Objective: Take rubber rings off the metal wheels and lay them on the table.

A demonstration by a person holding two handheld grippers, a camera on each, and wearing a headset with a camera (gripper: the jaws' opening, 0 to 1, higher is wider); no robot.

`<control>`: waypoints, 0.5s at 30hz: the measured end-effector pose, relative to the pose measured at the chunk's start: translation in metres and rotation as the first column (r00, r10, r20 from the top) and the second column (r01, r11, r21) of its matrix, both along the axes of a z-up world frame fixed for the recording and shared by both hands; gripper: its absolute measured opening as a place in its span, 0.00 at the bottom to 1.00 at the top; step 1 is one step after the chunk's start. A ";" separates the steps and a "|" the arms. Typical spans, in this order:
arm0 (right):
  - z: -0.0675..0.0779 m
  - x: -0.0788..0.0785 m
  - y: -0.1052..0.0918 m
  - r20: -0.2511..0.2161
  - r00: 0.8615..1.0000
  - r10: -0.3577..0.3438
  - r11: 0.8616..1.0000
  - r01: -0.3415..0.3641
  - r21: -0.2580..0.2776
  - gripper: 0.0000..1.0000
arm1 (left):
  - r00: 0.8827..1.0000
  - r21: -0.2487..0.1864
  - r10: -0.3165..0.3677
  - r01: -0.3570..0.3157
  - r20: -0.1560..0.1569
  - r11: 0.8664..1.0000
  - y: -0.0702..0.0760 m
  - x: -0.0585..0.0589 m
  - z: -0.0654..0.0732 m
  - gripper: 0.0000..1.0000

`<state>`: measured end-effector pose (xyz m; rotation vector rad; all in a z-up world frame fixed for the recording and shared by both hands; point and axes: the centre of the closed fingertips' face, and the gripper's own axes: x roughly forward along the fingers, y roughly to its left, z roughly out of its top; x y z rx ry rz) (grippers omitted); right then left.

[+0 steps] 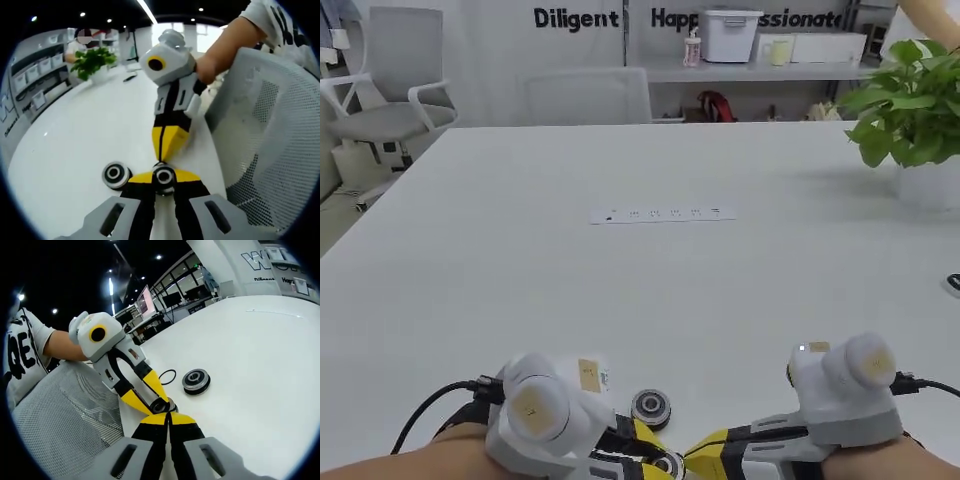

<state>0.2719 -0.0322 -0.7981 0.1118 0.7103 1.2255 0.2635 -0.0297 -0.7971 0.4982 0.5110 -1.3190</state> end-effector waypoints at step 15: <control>0.003 -0.005 0.006 0.004 1.000 0.025 1.000 -0.025 0.005 0.00 | 1.000 0.002 0.000 0.000 0.002 1.000 0.000 0.000 0.000 0.13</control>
